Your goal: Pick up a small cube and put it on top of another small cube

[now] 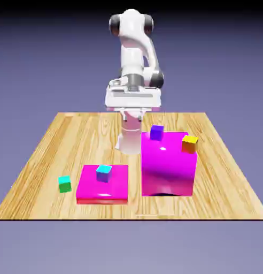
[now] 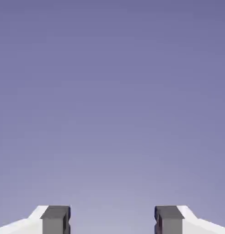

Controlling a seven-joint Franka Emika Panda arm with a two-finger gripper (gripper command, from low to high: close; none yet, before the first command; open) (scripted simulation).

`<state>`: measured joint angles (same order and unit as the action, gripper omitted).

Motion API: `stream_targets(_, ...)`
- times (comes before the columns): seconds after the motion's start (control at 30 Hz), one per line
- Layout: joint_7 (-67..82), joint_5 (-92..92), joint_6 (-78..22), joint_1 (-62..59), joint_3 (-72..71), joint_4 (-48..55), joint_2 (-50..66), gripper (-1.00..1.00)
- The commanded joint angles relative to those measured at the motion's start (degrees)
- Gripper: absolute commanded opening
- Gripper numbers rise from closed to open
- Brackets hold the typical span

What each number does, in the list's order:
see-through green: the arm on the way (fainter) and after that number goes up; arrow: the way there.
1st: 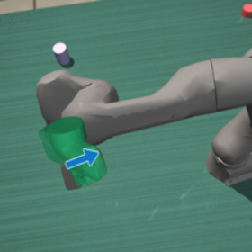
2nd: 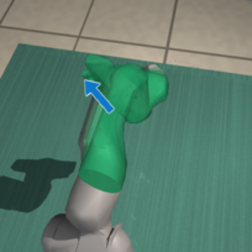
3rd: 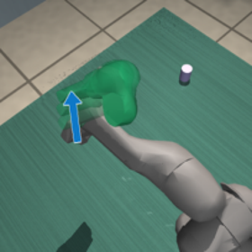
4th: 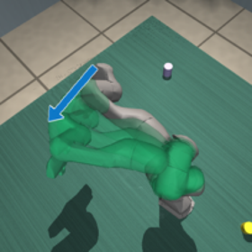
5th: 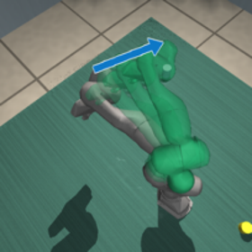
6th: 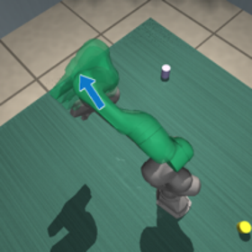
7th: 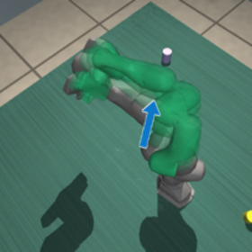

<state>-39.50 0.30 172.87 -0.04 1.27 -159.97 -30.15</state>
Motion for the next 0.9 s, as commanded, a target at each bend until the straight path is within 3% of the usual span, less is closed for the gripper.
stream_targets(0.0, 2.45, 0.25, -0.94, -0.60, 1.06, 0.86, 2.08, 0.00)
stream_targets(0.7, 53.31, 5.43, -20.46, -13.16, 22.95, 18.66, 45.22, 0.00)
stream_targets(0.87, 56.86, 10.41, -13.63, -17.94, 17.32, 20.06, 53.52, 0.00)
